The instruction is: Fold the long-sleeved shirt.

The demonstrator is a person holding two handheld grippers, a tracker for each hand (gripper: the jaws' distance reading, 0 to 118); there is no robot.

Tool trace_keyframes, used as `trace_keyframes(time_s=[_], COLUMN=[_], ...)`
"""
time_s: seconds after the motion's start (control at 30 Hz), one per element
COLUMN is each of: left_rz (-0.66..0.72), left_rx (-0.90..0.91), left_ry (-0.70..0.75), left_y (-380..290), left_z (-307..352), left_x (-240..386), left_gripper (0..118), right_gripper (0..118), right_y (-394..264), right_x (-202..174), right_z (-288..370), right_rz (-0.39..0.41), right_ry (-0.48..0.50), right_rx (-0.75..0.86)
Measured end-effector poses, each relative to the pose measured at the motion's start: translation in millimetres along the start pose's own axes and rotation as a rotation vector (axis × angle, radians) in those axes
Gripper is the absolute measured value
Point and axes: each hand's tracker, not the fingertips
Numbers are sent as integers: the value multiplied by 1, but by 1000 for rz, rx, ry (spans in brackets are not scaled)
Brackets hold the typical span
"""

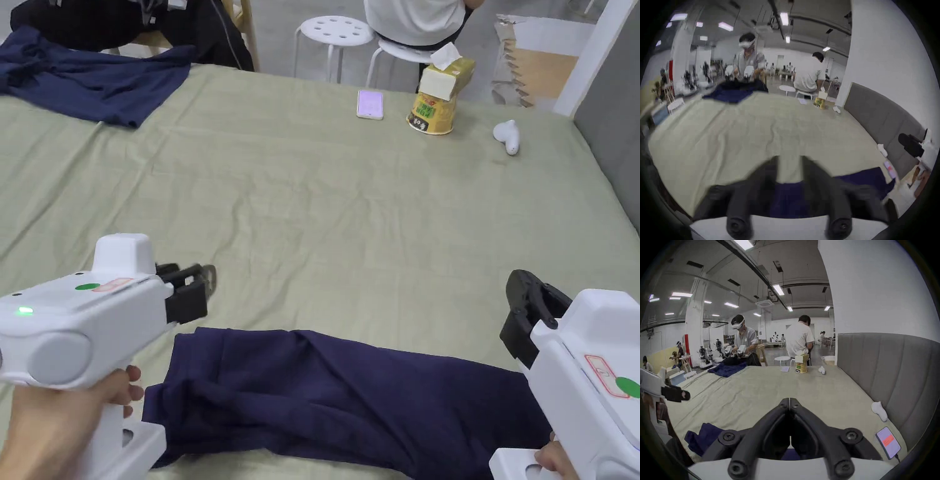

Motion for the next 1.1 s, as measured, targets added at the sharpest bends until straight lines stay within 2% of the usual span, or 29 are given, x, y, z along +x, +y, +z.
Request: trace_keyframes(time_s=[0.07,0.1,0.13,0.23,0.33,0.4,0.47,0.53,0.57,0.63,0.8,0.9,0.93,1.1], left_rz=[117,176,238,398,542,625,611,592,636,658,606,516,540,493], left_rx=[-155,-187,-201,-276,-383,-441,-465,-383,-426,-417,-454,-477,-460,-426], left_ry=[-117,-152,-186,-203,-324,-356,-414,-487,-440,-464,-474,-471,-472,-458], left_y=[-6,-12,-21,-42,-67,-86,-98,-91,-90,-87,-77,-74,-76,-81], left_z=[-14,-20,-25,-38,-53,-65,-74,-72,-76,-83,-99,-102,-103,-100], left_x=[-30,-45,-61,-99,-128,-138,-141,-139,-138,-135,-112,-100,-98,-96], left_gripper=[95,106,110,111,111,111,111,112,112,112,112,112,112,111], right_gripper=[0,0,0,0,0,0,0,0,0,0,0,0,0,0], right_y=[-1,-1,-3,-6,-9,-10,-9,-9,-8,-7,-9,-12,-12,-17], right_x=[1,1,-2,-4,-9,-13,-14,-18,-19,-20,-27,-28,-30,-29], right_z=[-1,-1,-1,-1,-2,-2,-3,-4,-4,-5,-7,-6,-6,-4], right_rz=[1,-3,-7,2,14,17,22,26,31,28,15,6,4,-23], right_ry=[13,13,24,42,57,68,78,83,86,92,107,116,116,123], right_rx=[-5,-7,-14,-26,-38,-44,-47,-45,-43,-42,-43,-44,-44,-52])
